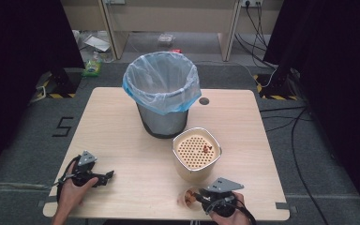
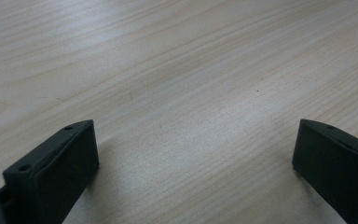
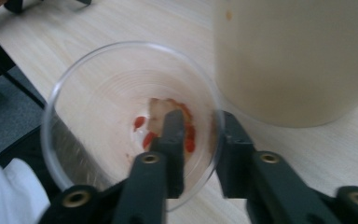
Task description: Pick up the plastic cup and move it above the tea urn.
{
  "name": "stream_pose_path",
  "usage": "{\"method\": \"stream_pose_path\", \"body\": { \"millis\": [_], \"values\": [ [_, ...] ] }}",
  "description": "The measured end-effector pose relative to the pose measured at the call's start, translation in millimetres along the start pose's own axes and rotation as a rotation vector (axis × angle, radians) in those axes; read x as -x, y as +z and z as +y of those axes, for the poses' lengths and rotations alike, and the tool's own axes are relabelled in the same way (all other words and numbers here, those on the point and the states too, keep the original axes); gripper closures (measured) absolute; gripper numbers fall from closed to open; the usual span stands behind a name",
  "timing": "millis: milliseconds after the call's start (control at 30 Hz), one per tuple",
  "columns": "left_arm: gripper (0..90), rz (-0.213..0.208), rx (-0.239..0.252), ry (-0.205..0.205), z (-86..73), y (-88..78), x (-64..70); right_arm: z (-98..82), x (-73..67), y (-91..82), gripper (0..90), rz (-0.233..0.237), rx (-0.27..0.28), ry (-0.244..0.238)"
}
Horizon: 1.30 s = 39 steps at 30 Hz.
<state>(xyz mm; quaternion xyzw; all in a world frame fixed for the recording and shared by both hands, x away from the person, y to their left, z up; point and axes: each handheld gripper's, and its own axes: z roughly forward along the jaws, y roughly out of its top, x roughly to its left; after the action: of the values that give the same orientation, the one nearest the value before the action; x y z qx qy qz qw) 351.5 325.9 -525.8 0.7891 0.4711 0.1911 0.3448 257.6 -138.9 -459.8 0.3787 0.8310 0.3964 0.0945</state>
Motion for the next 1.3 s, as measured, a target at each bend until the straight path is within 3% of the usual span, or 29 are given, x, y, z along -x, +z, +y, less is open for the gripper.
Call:
{"method": "stream_pose_path", "body": {
  "millis": [167, 233, 467, 533, 767, 867, 1133, 1300],
  "values": [
    [0.0, -0.001, 0.0, 0.001, 0.0, 0.0, -0.2, -4.0, 4.8, -6.6, 86.8, 0.05, 0.02, -0.005],
    [0.0, -0.002, 0.001, 0.002, 0.1, 0.1, -0.3, -3.7, 6.7, -14.5, 87.0, 0.02, 0.015, -0.05],
    [0.0, -0.005, 0.003, 0.003, 0.1, 0.2, -0.8, -5.9, 19.7, -30.4, 87.1, -0.012, 0.019, -0.06],
    [0.0, -0.005, 0.002, 0.003, 0.1, 0.2, -0.8, -4.3, 29.5, -41.9, 87.1, -0.086, 0.026, -0.069],
    [0.0, -0.005, 0.003, 0.004, 0.1, 0.4, -1.0, -7.3, 55.2, -54.3, 87.1, -0.188, 0.035, -0.06],
    [0.0, -0.005, 0.003, 0.004, 0.1, 0.4, -0.9, -4.6, 71.6, -59.3, 87.1, -0.261, 0.037, -0.066],
    [0.0, -0.005, 0.003, 0.004, 0.1, 0.4, -0.9, 10.1, 97.5, -61.6, 87.1, -0.364, 0.057, -0.075],
    [0.0, -0.005, 0.003, 0.004, 0.1, 0.4, -0.9, 18.0, 109.9, -57.4, 87.1, -0.398, 0.062, -0.078]
  ]
}}
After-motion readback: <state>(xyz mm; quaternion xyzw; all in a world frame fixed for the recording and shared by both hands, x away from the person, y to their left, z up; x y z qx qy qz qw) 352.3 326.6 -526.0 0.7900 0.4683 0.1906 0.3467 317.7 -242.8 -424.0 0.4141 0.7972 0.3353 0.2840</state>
